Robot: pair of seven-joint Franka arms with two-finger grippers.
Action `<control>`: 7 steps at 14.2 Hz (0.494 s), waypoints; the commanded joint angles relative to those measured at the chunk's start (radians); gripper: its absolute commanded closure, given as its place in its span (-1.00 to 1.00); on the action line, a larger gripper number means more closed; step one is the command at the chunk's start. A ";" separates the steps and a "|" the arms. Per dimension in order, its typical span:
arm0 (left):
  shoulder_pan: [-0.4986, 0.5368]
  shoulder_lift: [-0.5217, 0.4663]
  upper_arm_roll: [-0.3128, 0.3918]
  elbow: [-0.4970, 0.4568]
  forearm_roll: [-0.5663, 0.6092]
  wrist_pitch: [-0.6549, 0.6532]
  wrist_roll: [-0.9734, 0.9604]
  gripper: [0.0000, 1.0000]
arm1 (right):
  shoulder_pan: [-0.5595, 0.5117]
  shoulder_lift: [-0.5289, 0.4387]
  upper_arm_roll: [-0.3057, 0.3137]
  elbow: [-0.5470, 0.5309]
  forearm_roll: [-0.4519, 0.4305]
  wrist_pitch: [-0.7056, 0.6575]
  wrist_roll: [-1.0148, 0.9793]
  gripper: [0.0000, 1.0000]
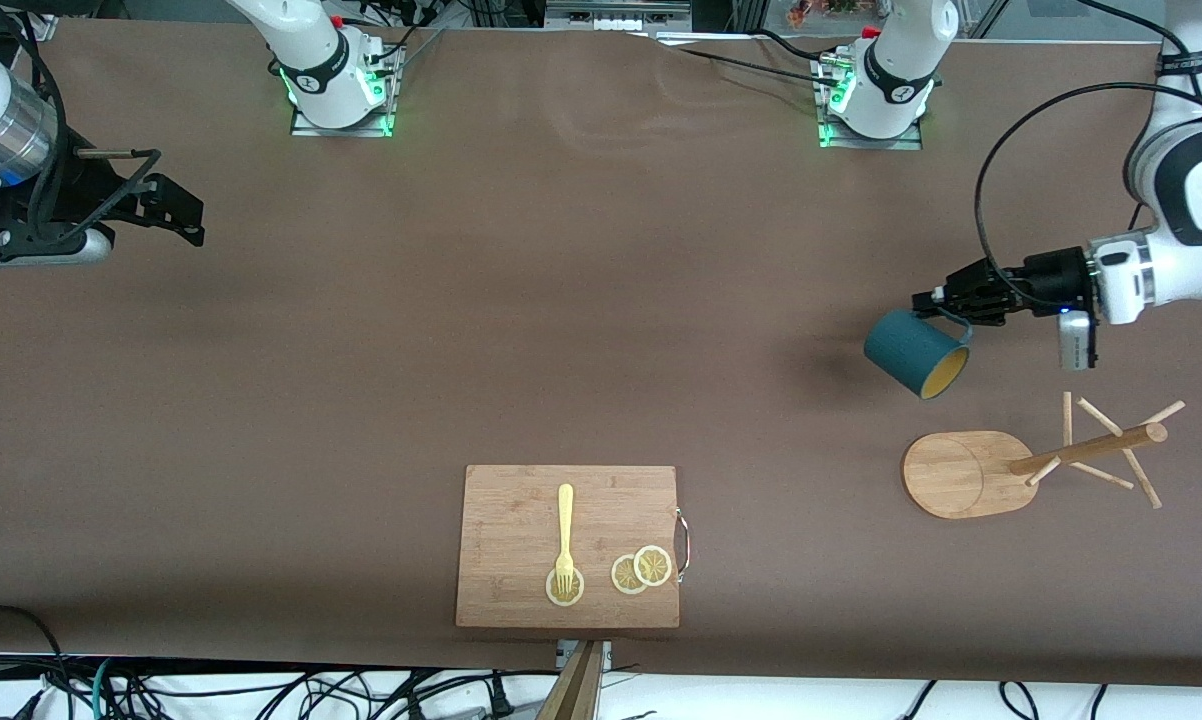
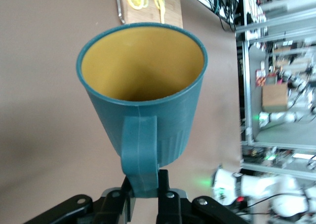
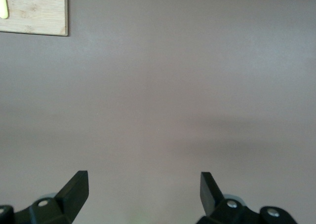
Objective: Pass cup and hang on rack
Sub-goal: 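Carry the mug with the left gripper and hook its handle on the rack peg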
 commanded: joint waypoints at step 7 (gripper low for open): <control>0.097 0.062 0.093 0.096 0.001 -0.187 -0.273 1.00 | -0.008 0.002 0.007 0.012 -0.007 -0.015 -0.002 -1.00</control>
